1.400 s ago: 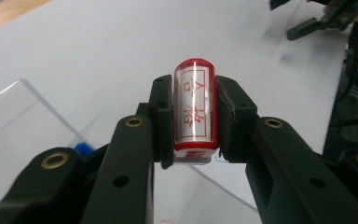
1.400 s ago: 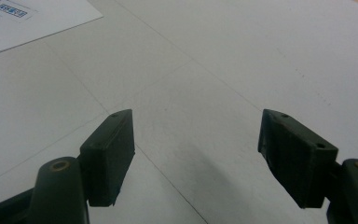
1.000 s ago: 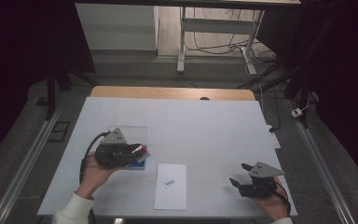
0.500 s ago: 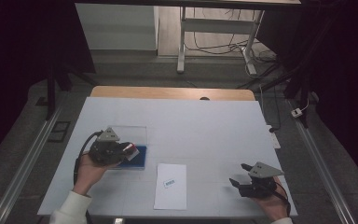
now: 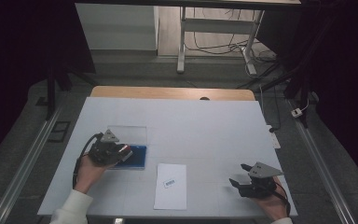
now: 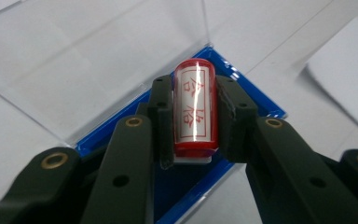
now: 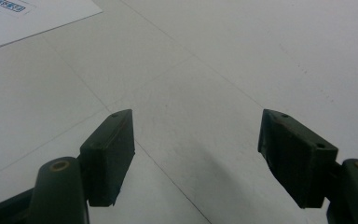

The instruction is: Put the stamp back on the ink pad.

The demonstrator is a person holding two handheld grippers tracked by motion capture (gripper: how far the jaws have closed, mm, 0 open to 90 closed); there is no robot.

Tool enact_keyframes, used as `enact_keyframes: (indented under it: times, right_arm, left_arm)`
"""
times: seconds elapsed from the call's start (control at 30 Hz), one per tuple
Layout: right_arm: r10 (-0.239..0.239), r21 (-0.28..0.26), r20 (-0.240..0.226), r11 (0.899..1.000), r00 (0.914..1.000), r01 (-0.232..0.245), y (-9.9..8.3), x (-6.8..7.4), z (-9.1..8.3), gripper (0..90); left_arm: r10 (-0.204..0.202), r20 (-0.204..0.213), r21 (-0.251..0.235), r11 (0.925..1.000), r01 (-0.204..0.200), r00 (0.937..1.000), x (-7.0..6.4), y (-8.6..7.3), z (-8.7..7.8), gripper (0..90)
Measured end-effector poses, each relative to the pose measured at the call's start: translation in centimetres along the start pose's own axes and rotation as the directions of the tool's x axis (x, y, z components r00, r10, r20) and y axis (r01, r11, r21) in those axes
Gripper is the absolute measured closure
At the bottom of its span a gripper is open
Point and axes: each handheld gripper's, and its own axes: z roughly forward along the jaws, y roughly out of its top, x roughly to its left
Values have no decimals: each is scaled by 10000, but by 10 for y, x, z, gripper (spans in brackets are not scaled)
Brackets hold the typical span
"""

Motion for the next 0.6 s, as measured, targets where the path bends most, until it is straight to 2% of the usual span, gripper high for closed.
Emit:
enact_keyframes:
  times: [0.2,0.33,0.47,0.6]
  right_arm:
    - [-40,25,-22,10000,10000,40,0,0,0,266]
    - [-40,41,-14,10000,10000,40,0,0,0,266]
    - [12,-33,4,10000,10000,-12,0,0,-1,266]
    - [108,-165,40,9998,9999,-108,1,-2,-4,266]
  left_arm:
    - [81,-120,287,9996,-78,9999,-1,-3,8,693]
    - [45,-120,159,9999,-43,9999,-1,-4,7,670]
    - [-195,-83,-177,9997,194,9998,-2,-4,2,485]
    - [-281,-302,-747,9969,257,9992,-10,-9,-11,318]
